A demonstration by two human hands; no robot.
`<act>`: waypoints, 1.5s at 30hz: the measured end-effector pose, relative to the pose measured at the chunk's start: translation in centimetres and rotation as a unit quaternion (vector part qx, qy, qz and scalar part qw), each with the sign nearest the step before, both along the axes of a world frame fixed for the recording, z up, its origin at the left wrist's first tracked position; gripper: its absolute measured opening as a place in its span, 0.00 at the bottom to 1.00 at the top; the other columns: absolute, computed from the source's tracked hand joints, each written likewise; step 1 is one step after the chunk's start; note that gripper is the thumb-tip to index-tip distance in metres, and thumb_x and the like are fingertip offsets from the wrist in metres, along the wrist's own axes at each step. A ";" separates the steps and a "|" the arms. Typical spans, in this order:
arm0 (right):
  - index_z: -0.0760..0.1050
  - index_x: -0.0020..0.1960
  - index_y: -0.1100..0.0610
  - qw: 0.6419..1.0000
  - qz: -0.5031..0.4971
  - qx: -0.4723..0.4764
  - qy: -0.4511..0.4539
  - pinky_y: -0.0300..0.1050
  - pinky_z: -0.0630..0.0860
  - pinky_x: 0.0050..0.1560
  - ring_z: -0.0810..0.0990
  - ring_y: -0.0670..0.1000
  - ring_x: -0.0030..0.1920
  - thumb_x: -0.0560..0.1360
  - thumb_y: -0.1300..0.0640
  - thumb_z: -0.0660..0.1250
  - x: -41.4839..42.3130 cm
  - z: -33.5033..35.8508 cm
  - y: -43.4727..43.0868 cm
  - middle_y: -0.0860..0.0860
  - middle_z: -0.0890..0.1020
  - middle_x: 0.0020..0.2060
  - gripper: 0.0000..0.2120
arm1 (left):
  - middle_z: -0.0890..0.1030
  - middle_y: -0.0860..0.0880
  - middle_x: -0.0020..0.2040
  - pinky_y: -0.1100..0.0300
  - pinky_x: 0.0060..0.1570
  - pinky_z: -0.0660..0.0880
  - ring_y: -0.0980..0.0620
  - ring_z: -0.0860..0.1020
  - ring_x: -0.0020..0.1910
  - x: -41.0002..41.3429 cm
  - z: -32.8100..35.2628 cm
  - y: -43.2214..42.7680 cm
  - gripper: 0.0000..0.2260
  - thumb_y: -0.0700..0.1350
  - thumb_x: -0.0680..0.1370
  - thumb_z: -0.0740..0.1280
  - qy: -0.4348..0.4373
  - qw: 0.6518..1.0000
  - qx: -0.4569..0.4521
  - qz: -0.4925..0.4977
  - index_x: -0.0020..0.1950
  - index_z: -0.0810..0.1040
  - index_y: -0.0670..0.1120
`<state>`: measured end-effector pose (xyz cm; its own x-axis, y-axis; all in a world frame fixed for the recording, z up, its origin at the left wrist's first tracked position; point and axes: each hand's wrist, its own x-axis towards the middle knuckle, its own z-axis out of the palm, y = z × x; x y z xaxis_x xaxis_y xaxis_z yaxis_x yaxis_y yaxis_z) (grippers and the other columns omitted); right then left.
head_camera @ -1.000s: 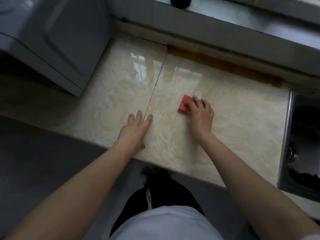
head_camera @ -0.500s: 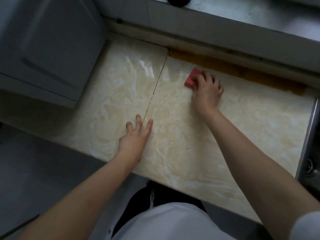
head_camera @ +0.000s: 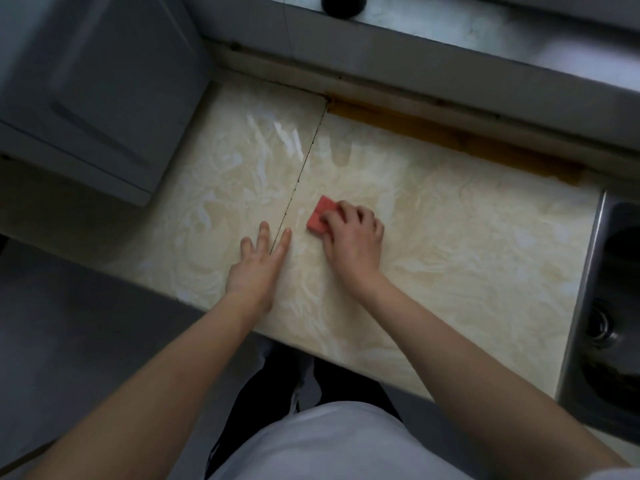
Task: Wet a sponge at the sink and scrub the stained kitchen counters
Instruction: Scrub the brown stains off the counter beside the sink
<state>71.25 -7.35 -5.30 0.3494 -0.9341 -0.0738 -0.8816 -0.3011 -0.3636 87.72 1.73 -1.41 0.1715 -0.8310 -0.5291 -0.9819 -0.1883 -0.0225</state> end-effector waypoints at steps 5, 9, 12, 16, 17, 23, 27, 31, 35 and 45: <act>0.79 0.59 0.45 0.998 0.064 0.006 0.009 0.56 0.66 0.59 0.72 0.59 0.63 0.74 0.49 0.70 1.4 -0.3 5.9 0.49 0.76 0.67 0.14 | 0.45 0.44 0.80 0.47 0.69 0.68 0.42 0.49 0.78 2.2 0.0 3.0 0.55 0.44 0.66 0.80 0.091 0.993 -0.037 0.072 0.80 0.44 0.51; 0.79 0.57 0.44 0.991 0.133 -0.010 0.002 0.55 0.66 0.57 0.72 0.59 0.61 0.74 0.48 0.71 2.2 -0.6 10.0 0.48 0.76 0.66 0.12 | 0.59 0.40 0.77 0.49 0.73 0.62 0.41 0.58 0.76 4.7 -1.0 6.1 0.31 0.46 0.76 0.69 0.114 0.976 -0.147 0.116 0.76 0.60 0.43; 0.78 0.57 0.45 0.982 0.190 -0.018 0.002 0.55 0.68 0.56 0.73 0.59 0.61 0.74 0.46 0.71 2.7 -0.6 12.8 0.48 0.76 0.66 0.12 | 0.63 0.38 0.74 0.47 0.71 0.65 0.39 0.62 0.73 5.8 -1.1 7.3 0.23 0.42 0.78 0.64 0.089 0.972 -0.172 0.133 0.73 0.66 0.42; 0.78 0.58 0.46 0.970 0.240 -0.021 0.001 0.56 0.69 0.55 0.73 0.59 0.61 0.76 0.45 0.67 3.5 -0.5 14.4 0.48 0.76 0.67 0.12 | 0.63 0.38 0.74 0.46 0.70 0.66 0.39 0.62 0.73 7.1 -0.9 7.9 0.22 0.41 0.78 0.64 0.075 0.973 -0.162 0.145 0.72 0.67 0.42; 0.78 0.58 0.46 0.969 0.247 -0.022 0.005 0.56 0.69 0.55 0.73 0.59 0.61 0.77 0.45 0.66 3.5 -0.5 14.3 0.48 0.76 0.67 0.12 | 0.63 0.38 0.74 0.46 0.70 0.66 0.39 0.62 0.73 7.4 -0.9 8.0 0.22 0.41 0.78 0.65 0.073 0.974 -0.158 0.144 0.72 0.66 0.42; 0.77 0.61 0.42 0.975 0.219 -0.035 0.022 0.54 0.69 0.55 0.73 0.58 0.63 0.76 0.47 0.67 4.0 -0.6 12.4 0.46 0.75 0.69 0.13 | 0.56 0.39 0.78 0.47 0.74 0.61 0.39 0.55 0.76 9.5 -1.1 7.6 0.37 0.48 0.75 0.72 0.055 0.980 -0.092 0.169 0.78 0.56 0.46; 0.77 0.63 0.42 0.988 0.149 -0.018 0.034 0.55 0.67 0.58 0.70 0.59 0.66 0.79 0.48 0.67 5.4 -0.7 8.0 0.47 0.74 0.71 0.13 | 0.51 0.39 0.79 0.46 0.74 0.59 0.37 0.53 0.76 10.3 -1.3 6.6 0.44 0.53 0.73 0.74 0.042 0.976 -0.048 0.206 0.79 0.50 0.48; 0.76 0.65 0.44 0.995 0.093 -0.010 0.045 0.56 0.66 0.60 0.69 0.60 0.68 0.80 0.46 0.65 7.0 -0.3 2.9 0.48 0.73 0.72 0.14 | 0.47 0.38 0.79 0.47 0.72 0.62 0.35 0.52 0.75 9.5 -0.9 5.6 0.43 0.50 0.75 0.73 0.030 0.978 -0.011 0.206 0.80 0.48 0.46; 0.74 0.66 0.44 0.998 0.044 -0.008 0.037 0.57 0.66 0.64 0.68 0.59 0.69 0.81 0.46 0.62 9.5 -0.1 -1.9 0.48 0.72 0.73 0.14 | 0.48 0.34 0.78 0.50 0.73 0.59 0.33 0.56 0.73 9.1 -0.8 4.9 0.42 0.49 0.76 0.71 0.007 0.981 0.007 0.194 0.80 0.48 0.42; 0.74 0.68 0.44 0.999 -0.030 -0.001 0.015 0.58 0.63 0.68 0.67 0.59 0.71 0.81 0.49 0.63 15.3 0.2 -10.8 0.48 0.72 0.73 0.15 | 0.50 0.31 0.77 0.47 0.74 0.59 0.32 0.56 0.74 8.8 -1.1 4.4 0.37 0.45 0.79 0.67 -0.045 0.986 0.024 0.156 0.79 0.48 0.39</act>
<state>86.53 -18.15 -5.13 0.2908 -0.9533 -0.0818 -0.9083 -0.2482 -0.3368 96.49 6.17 -2.54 0.4636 -0.7043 -0.5376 -0.8697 -0.4777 -0.1242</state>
